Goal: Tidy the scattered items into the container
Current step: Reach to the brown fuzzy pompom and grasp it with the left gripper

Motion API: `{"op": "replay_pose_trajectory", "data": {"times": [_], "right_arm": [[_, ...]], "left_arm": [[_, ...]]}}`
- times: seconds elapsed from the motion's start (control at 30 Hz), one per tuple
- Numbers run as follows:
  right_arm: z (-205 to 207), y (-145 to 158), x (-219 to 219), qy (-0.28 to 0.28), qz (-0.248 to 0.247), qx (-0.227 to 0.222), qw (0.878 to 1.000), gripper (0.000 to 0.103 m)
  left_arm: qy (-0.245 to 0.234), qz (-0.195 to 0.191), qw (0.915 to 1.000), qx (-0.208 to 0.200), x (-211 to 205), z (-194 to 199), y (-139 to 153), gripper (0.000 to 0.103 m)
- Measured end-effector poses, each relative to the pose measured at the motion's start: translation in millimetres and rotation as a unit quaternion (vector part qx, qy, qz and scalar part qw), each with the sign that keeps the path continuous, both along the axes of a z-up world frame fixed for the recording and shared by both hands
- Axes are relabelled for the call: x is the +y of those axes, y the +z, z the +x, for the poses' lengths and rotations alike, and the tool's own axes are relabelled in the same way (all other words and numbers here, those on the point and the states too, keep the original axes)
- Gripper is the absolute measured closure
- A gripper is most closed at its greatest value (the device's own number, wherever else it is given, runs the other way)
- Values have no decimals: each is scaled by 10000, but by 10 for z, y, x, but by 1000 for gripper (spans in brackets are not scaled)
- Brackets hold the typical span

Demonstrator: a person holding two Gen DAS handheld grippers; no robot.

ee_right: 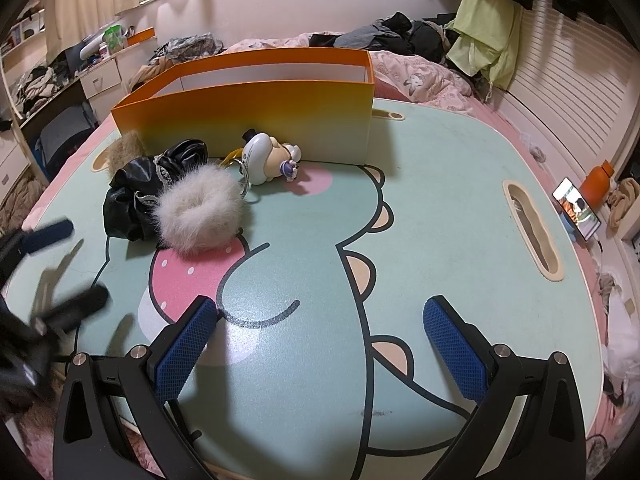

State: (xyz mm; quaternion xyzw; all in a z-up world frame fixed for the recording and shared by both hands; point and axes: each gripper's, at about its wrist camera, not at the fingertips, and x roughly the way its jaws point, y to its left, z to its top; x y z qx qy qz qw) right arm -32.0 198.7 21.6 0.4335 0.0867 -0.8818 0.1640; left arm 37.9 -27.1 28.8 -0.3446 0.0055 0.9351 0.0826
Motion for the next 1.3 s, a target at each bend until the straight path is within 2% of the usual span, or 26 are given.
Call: {"op": "replay_pose_trajectory", "data": {"times": [0.1,0.2,0.37,0.47,0.57,0.63,0.67,0.73,0.9,0.97,1.07,1.2,1.27,1.3], "right_arm": [[4,-3,3,-1,0,3,10000,0],[6,-5,9,1,-3,2,10000,0],[10,-11,19,2,-3,5,10000,0],[11,-12,19,4,-5,6,10000,0],[14,-14,22,5,-7,9,10000,0],[16,-15,21,5,-8,10,10000,0],[17,-9,17,5,-9,11,10000,0],[16,-4,9,6,-10,12,10000,0],[13,-2,16,-5,-15,12,10000,0],[-13,30,14,-22,-100,-16,9999,0],[-23,121,33,-18,-482,-94,9988,0],[-120,237,-120,230,-465,41,9986,1],[-184,266,-204,370,-540,-4,9979,14],[-240,285,-272,441,-547,-35,9975,17]], "left_arm": [[105,140,9996,225,-143,-34,131,3],[265,168,9991,284,-261,-122,196,21],[320,411,9986,118,-344,-387,189,28],[373,383,9984,-165,-298,-620,127,31],[414,336,9976,-434,-246,-814,50,46],[486,389,9960,-634,-237,-918,-6,62],[497,447,9951,-728,-240,-960,-36,65],[493,554,9936,-847,-254,-990,-96,78],[515,914,9921,-683,-427,-836,-86,80],[522,934,9929,-517,-493,-728,-24,80],[499,1007,9931,-328,-638,-525,74,80],[489,902,9946,-162,-766,-331,214,80],[513,844,9951,-64,-798,-275,283,80],[500,874,9949,-22,-807,-260,316,80]]}}
